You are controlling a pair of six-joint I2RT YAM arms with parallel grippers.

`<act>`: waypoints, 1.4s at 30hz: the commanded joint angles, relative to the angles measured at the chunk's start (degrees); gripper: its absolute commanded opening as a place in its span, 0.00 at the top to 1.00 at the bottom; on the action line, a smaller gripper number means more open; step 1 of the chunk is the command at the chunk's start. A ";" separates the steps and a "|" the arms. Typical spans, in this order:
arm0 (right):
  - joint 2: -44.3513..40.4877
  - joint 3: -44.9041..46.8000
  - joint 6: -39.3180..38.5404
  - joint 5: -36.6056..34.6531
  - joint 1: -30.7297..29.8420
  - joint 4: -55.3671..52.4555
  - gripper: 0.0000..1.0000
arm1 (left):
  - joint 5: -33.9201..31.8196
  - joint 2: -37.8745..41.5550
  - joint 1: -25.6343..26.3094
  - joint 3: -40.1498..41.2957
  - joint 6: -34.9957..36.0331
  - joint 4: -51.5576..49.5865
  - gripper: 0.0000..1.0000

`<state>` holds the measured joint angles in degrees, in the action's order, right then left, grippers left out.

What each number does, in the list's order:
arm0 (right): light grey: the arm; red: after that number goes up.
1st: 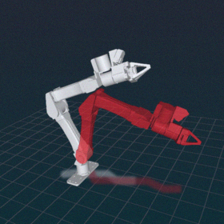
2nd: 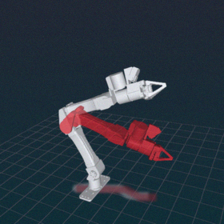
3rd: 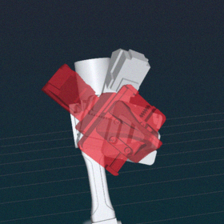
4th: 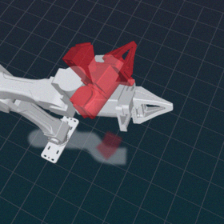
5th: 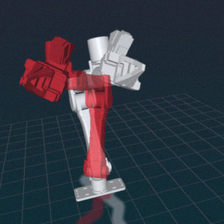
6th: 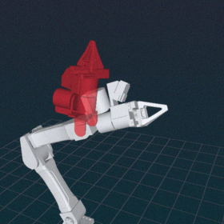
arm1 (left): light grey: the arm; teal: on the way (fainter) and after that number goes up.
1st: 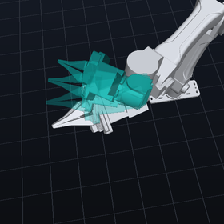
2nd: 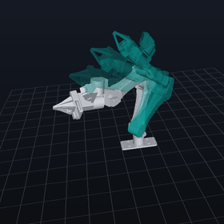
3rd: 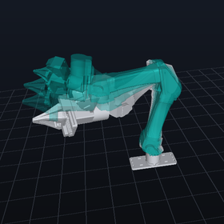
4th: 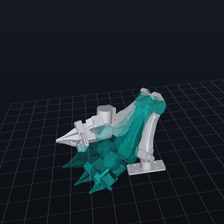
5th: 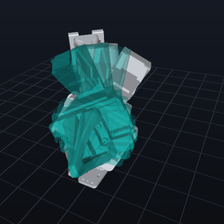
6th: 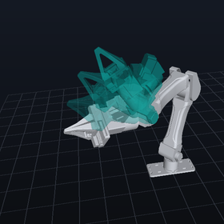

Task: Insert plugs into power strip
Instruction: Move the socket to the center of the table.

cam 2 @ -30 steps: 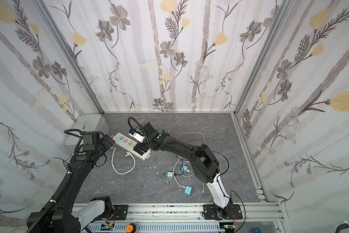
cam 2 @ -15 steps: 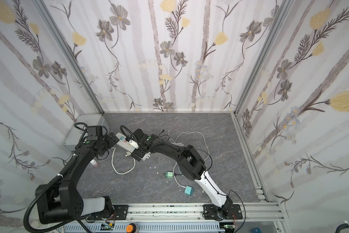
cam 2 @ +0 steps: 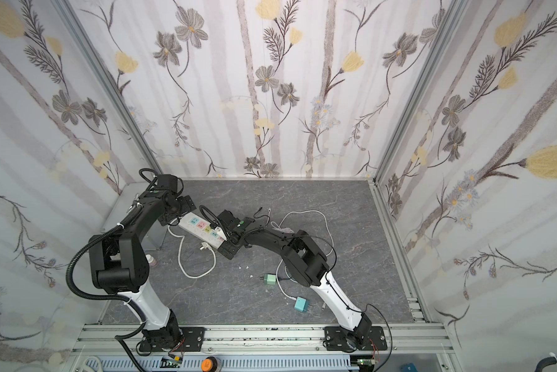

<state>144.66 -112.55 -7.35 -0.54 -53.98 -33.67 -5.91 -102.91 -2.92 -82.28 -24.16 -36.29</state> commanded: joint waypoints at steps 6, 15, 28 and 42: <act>-0.29 -1.26 -3.37 2.29 -0.60 -1.31 0.07 | 1.16 0.17 -2.36 1.47 -0.49 0.58 0.00; 1.68 -5.27 -2.43 1.95 -1.04 -5.00 0.14 | 1.80 -0.04 -2.65 1.86 0.08 0.35 0.00; 1.33 -4.78 0.36 -0.42 -1.83 -8.44 0.20 | 1.19 -0.74 -1.92 3.30 1.04 0.00 0.00; -8.73 11.97 -2.00 -1.66 1.50 -4.60 0.26 | -0.67 -4.24 2.74 -0.48 2.89 -2.38 0.00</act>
<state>137.91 -103.77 -8.38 -0.86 -53.52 -35.77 -6.09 -106.50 -0.25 -82.11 -21.34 -37.78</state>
